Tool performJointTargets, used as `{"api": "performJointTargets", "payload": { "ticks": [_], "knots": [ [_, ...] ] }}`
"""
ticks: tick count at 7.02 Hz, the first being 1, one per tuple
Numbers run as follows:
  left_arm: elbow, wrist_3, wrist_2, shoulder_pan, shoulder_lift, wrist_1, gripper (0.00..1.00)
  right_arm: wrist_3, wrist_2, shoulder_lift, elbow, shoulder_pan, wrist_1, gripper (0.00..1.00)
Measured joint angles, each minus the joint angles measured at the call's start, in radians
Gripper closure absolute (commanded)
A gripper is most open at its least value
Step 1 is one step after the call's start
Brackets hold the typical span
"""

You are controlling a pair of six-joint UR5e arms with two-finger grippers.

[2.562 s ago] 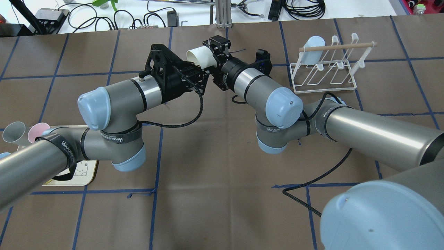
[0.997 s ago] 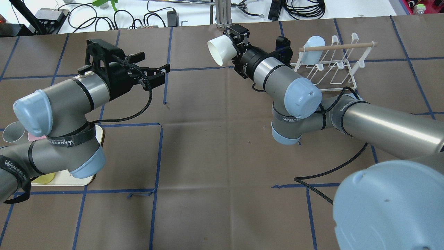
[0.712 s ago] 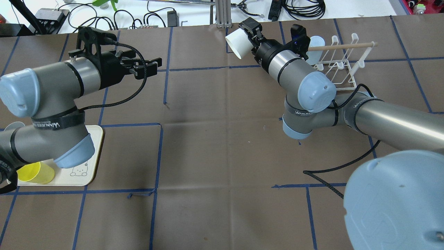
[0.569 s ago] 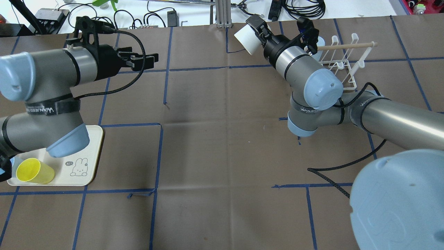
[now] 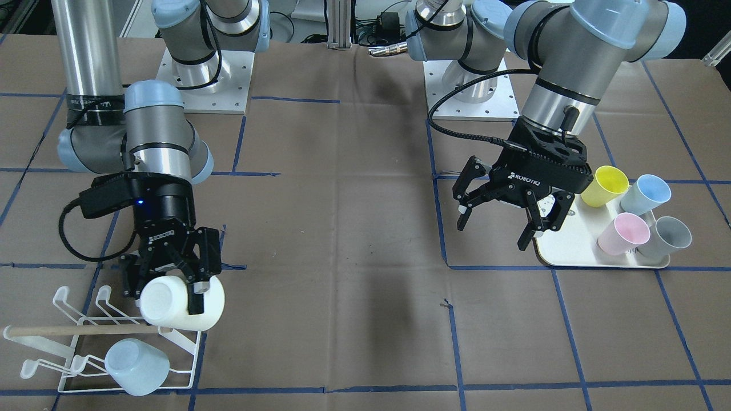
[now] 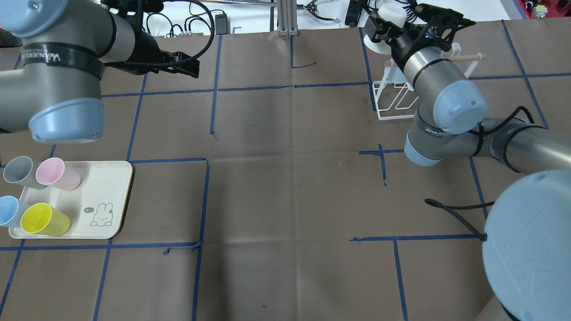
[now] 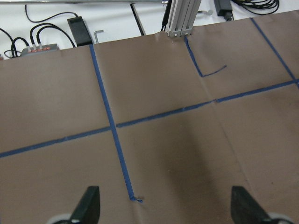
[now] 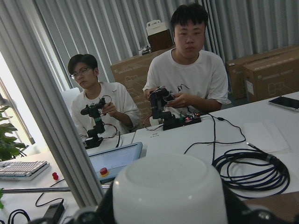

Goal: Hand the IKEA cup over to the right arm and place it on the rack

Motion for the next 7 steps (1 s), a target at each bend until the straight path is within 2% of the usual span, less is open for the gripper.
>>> {"api": "performJointTargets", "payload": {
  "ticks": [1, 3, 5, 7],
  "knots": [
    [0.049, -0.029, 0.076, -0.011, 0.009, -0.147, 0.0, -0.091, 0.015, 0.007, -0.001, -0.067, -0.055, 0.81],
    [0.137, -0.099, 0.13, -0.022, 0.031, -0.375, 0.0, -0.184, 0.097, 0.032, -0.011, -0.186, -0.118, 0.82],
    [0.174, -0.145, 0.136, -0.042, 0.037, -0.463, 0.0, -0.199, 0.152, 0.107, -0.044, -0.245, -0.176, 0.82],
    [0.166, -0.153, 0.133, -0.049, 0.026, -0.467, 0.0, -0.2, 0.199, 0.19, -0.111, -0.273, -0.211, 0.82]
  ]
}}
